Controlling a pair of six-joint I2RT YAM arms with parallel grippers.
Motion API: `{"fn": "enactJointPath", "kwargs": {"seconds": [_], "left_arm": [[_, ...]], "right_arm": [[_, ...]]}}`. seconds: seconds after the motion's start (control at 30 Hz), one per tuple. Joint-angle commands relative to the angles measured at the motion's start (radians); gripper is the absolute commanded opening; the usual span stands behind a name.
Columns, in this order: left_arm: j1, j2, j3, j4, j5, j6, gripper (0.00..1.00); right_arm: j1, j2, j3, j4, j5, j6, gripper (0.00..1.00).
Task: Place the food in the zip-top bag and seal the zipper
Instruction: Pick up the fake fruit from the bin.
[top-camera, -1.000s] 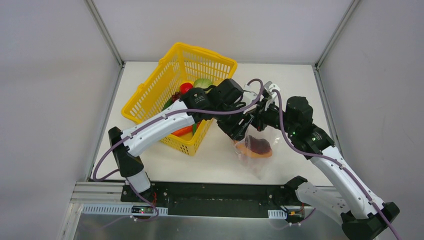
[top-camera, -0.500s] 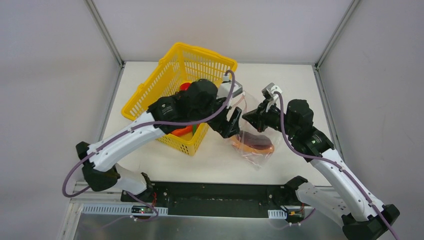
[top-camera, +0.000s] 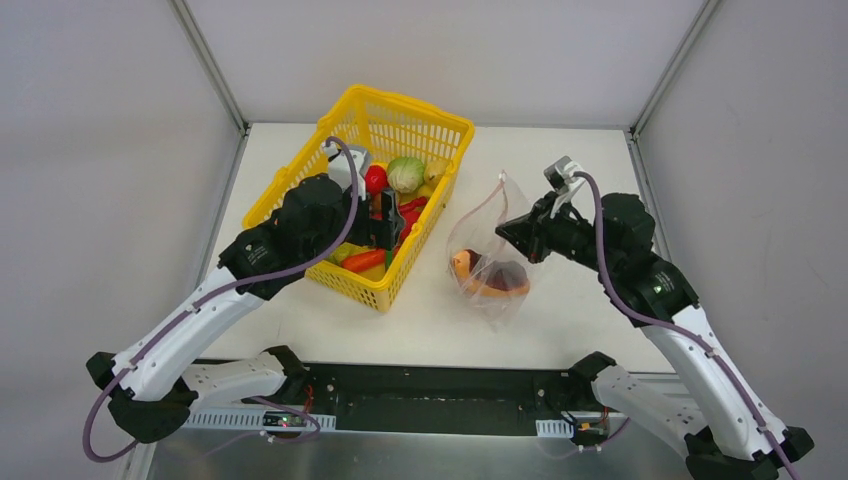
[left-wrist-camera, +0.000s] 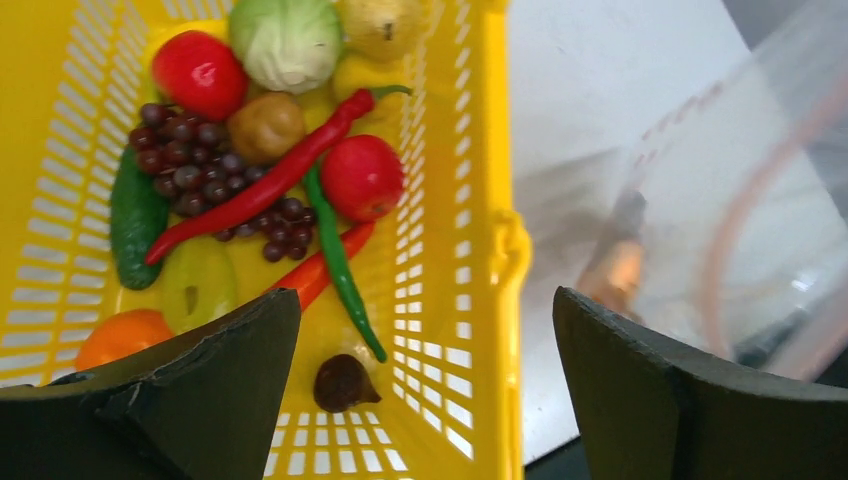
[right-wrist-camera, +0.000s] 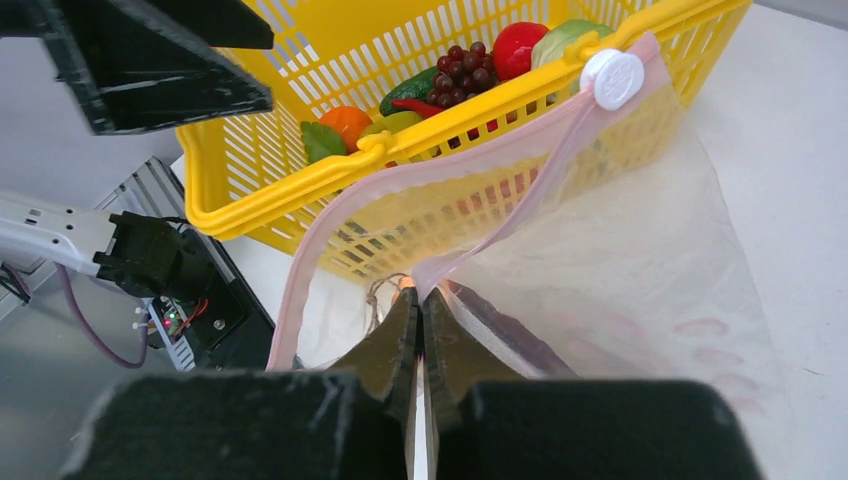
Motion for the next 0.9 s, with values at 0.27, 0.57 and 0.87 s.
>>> {"fn": "enactJointPath", "kwargs": {"seconds": [0.27, 0.57, 0.87], "left_arm": [[0.181, 0.069, 0.003, -0.035, -0.042, -0.044, 0.99], [0.228, 0.084, -0.043, -0.036, -0.020, -0.034, 0.99], [0.301, 0.222, -0.036, 0.050, -0.057, -0.019, 0.99]], "right_arm": [[0.000, 0.123, 0.380, -0.412, 0.130, -0.110, 0.01], [0.000, 0.179, 0.482, -0.550, 0.190, -0.155, 0.00], [0.000, 0.194, 0.162, -0.310, 0.139, -0.042, 0.00]]}}
